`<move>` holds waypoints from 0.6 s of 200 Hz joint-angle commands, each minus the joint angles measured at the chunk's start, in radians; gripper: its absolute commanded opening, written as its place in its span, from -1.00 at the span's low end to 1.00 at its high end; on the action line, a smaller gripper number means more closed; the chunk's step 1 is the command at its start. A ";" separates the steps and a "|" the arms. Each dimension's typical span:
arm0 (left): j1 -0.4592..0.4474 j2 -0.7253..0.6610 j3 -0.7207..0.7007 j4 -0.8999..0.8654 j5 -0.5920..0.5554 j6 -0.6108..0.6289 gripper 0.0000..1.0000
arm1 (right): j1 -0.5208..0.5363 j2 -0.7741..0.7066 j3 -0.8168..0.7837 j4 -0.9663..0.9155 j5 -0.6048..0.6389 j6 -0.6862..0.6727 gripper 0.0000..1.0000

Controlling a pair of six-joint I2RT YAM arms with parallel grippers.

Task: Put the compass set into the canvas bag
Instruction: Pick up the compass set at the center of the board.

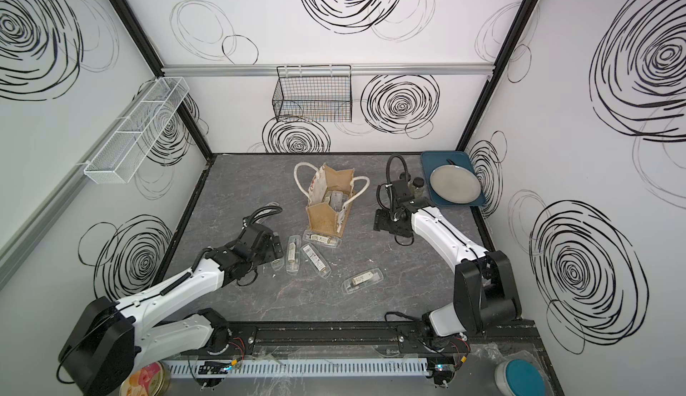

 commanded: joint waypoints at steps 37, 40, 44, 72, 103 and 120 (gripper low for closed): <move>0.048 0.117 0.011 0.094 0.070 -0.012 0.89 | -0.044 0.040 -0.041 0.040 -0.043 -0.026 0.57; 0.050 0.122 0.011 0.098 0.074 -0.010 0.88 | -0.044 0.044 -0.040 0.041 -0.043 -0.026 0.57; 0.055 0.129 0.012 0.106 0.080 -0.009 0.86 | -0.044 0.051 -0.038 0.041 -0.042 -0.027 0.57; 0.060 0.189 0.035 0.125 0.107 0.025 0.81 | -0.043 0.077 -0.021 0.041 -0.043 -0.037 0.56; 0.060 0.268 0.079 0.112 0.102 0.058 0.74 | -0.048 0.090 -0.004 0.040 -0.040 -0.053 0.56; 0.057 0.305 0.101 0.099 0.092 0.063 0.68 | -0.056 0.098 0.008 0.033 -0.043 -0.057 0.56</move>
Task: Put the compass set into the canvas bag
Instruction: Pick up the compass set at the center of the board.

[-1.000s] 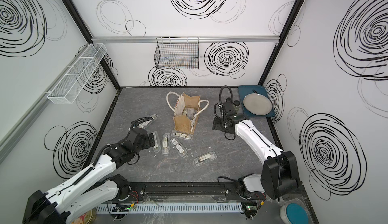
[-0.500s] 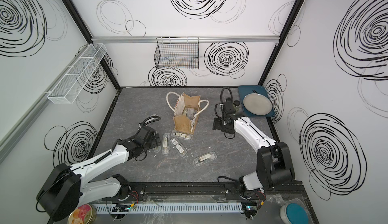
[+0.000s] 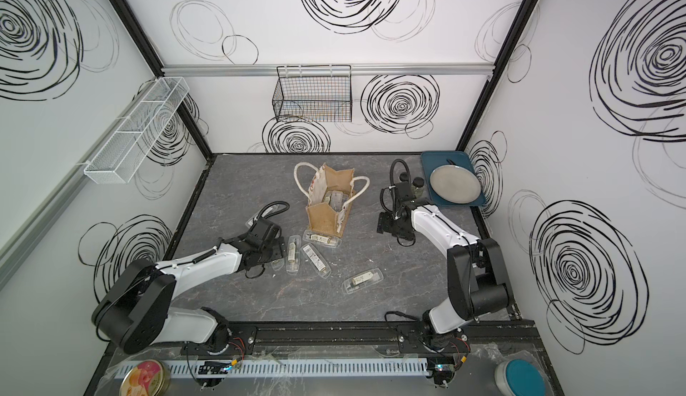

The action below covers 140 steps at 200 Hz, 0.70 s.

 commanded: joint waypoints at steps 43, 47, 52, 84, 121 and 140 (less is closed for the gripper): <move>0.004 0.096 0.071 -0.003 -0.014 0.032 0.58 | -0.021 0.014 0.048 0.000 -0.011 -0.020 0.56; 0.004 0.101 0.071 0.001 -0.013 0.032 0.57 | -0.020 0.015 0.048 -0.001 -0.012 -0.019 0.56; 0.004 0.109 0.074 0.005 -0.011 0.032 0.55 | -0.020 0.016 0.049 -0.004 -0.012 -0.020 0.56; 0.005 0.154 0.088 0.027 0.010 0.035 0.38 | -0.021 0.012 0.074 -0.040 0.002 -0.023 0.56; 0.009 0.152 0.073 0.072 0.025 0.032 0.18 | -0.020 -0.019 0.079 -0.053 0.006 -0.014 0.56; 0.012 0.141 0.073 0.080 0.032 0.043 0.05 | -0.020 -0.039 0.081 -0.053 0.006 -0.006 0.56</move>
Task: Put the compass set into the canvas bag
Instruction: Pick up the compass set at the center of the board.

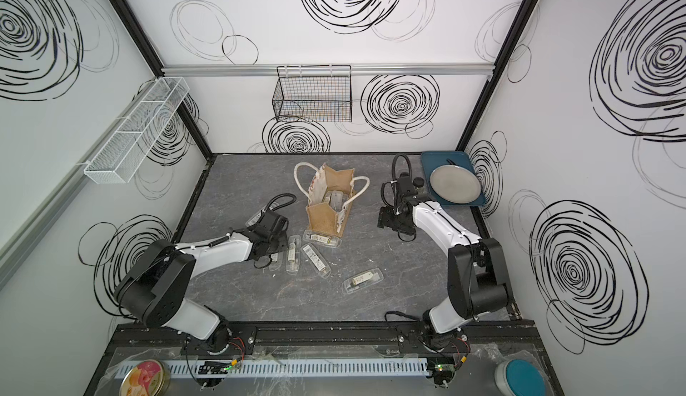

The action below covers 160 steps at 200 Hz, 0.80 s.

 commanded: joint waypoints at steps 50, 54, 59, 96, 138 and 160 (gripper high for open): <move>0.010 -0.176 -0.081 0.080 0.047 0.030 -0.08 | -0.003 -0.064 0.043 -0.044 -0.006 0.035 0.56; 0.011 -0.194 -0.084 0.076 0.046 0.035 -0.09 | -0.003 -0.068 0.041 -0.040 -0.009 0.038 0.56; 0.012 -0.217 -0.087 0.071 0.042 0.041 -0.09 | -0.003 -0.073 0.039 -0.035 -0.010 0.042 0.56; 0.009 -0.374 -0.095 0.002 0.042 0.088 -0.12 | -0.003 -0.074 0.051 -0.036 -0.023 0.052 0.56; -0.023 -0.507 -0.002 -0.142 -0.021 0.144 -0.14 | -0.005 -0.112 0.060 -0.038 0.001 0.061 0.57; -0.051 -0.519 0.096 -0.199 -0.042 0.170 -0.14 | -0.008 -0.125 0.059 -0.046 0.009 0.061 0.57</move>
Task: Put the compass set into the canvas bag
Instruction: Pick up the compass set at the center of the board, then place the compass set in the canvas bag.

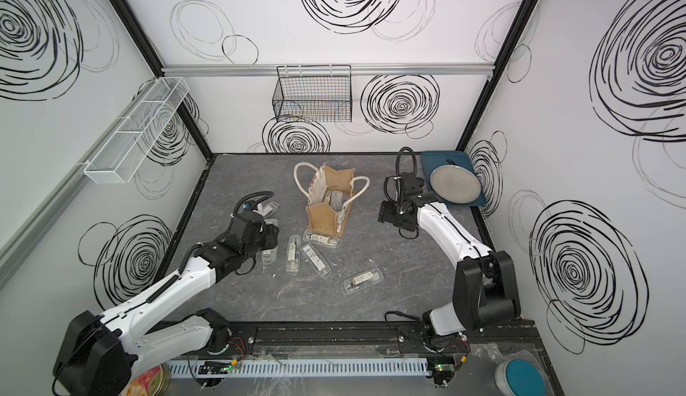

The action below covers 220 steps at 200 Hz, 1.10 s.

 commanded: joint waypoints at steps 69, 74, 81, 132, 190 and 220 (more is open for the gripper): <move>-0.121 0.189 0.518 -0.124 -0.063 0.182 -0.13 | -0.018 -0.075 -0.004 -0.033 0.030 0.012 0.57; -0.124 0.209 0.544 -0.117 -0.059 0.189 -0.13 | -0.019 -0.075 -0.008 -0.033 0.029 0.013 0.57; -0.128 0.239 0.575 -0.101 -0.049 0.194 -0.12 | -0.022 -0.076 -0.011 -0.030 0.026 0.013 0.57; -0.161 0.495 0.764 0.027 0.018 0.241 -0.12 | -0.031 -0.072 -0.004 -0.056 0.022 0.004 0.57; -0.154 0.808 1.044 0.037 0.082 0.292 -0.12 | -0.041 -0.043 0.001 -0.056 -0.010 0.007 0.57; -0.148 0.908 1.100 0.001 0.085 0.323 -0.12 | -0.042 -0.026 -0.004 -0.056 -0.007 0.008 0.57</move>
